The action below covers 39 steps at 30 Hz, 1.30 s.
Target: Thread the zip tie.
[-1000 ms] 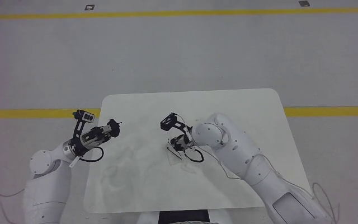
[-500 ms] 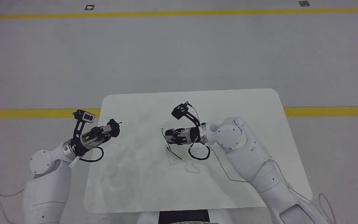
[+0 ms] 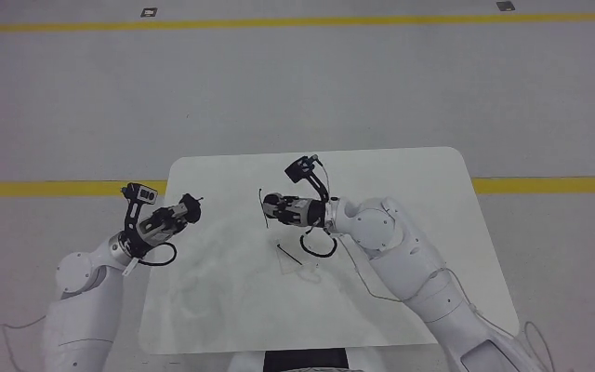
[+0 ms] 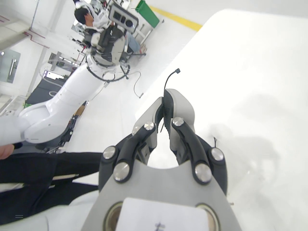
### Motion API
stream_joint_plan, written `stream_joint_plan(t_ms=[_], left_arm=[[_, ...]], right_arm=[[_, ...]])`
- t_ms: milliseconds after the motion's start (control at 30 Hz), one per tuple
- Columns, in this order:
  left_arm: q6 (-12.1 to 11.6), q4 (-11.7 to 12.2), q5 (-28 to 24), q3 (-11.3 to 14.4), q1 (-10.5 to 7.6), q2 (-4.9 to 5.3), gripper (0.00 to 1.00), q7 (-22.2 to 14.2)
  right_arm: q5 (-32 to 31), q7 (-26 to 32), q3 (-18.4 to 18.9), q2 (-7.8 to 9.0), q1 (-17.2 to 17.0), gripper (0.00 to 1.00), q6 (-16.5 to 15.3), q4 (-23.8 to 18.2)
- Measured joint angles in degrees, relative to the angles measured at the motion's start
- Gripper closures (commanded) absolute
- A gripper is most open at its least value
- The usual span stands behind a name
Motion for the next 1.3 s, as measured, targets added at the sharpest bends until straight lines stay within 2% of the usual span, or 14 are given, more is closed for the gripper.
stream_joint_plan(t_ms=[133,233,1300], left_arm=[[0.01,0.73,-0.10,-1.19,-0.15,-0.73,1.00,3.32],[0.01,1.44,-2.16,-1.07,-0.37,-1.12,1.00,3.54],[0.01,1.40,-1.96,-1.06,-0.36,-1.10,1.00,3.48]], right_arm=[[-1.46,-8.27,-1.80,-0.76,0.66,1.00,-0.29,1.10],[-1.05,-10.58,-3.16,-1.21,1.62,1.00,-1.88,2.63],[-1.05,-10.47,-3.15,-1.20,1.64,1.00,-1.81,2.65]])
